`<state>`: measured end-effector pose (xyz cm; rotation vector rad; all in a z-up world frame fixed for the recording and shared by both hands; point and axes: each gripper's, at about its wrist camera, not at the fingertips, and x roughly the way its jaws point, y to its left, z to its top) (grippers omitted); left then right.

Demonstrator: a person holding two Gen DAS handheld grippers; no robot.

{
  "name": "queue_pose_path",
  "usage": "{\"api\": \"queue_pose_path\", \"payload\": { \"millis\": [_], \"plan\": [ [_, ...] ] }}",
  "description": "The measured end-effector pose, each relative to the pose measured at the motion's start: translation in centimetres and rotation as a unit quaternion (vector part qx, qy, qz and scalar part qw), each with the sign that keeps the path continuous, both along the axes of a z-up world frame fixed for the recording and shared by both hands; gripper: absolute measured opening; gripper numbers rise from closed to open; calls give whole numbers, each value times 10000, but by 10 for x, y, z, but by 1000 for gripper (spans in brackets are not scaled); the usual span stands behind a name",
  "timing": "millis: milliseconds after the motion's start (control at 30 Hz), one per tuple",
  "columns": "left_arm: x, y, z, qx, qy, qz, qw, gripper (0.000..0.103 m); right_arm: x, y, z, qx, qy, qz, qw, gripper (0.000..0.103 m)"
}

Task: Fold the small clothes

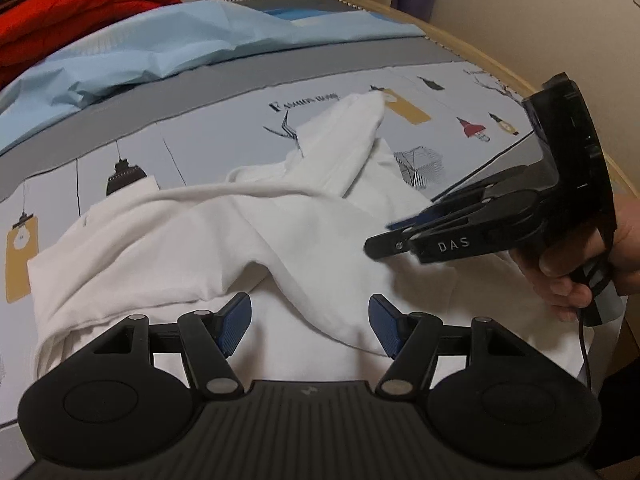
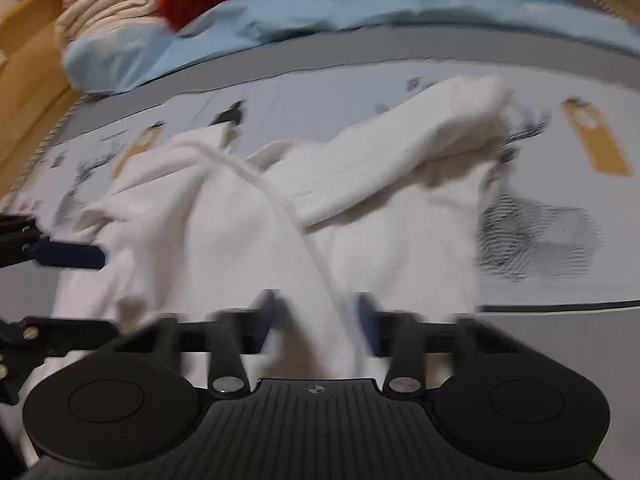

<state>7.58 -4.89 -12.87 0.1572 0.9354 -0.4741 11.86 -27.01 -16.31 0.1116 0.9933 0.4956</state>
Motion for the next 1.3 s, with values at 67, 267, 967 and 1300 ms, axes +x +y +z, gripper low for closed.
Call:
{"api": "queue_pose_path", "payload": {
  "millis": [67, 267, 967, 1300],
  "plan": [
    [1, 3, 2, -3, -74, -3, 10000, 71, 0, 1, 11, 335, -100, 153, 9993, 4],
    [-2, 11, 18, -666, -485, -189, 9964, 77, 6, -6, 63, 2501, -207, 286, 9676, 3],
    [24, 325, 51, 2976, -998, 5105, 8006, 28, 51, -19, 50, 232, -594, -2265, 9719, 42],
    [49, 204, 11, 294, -373, 2845, 9575, 59, 58, -20, 0, -809, 284, -2297, 9695, 59]
  ]
}}
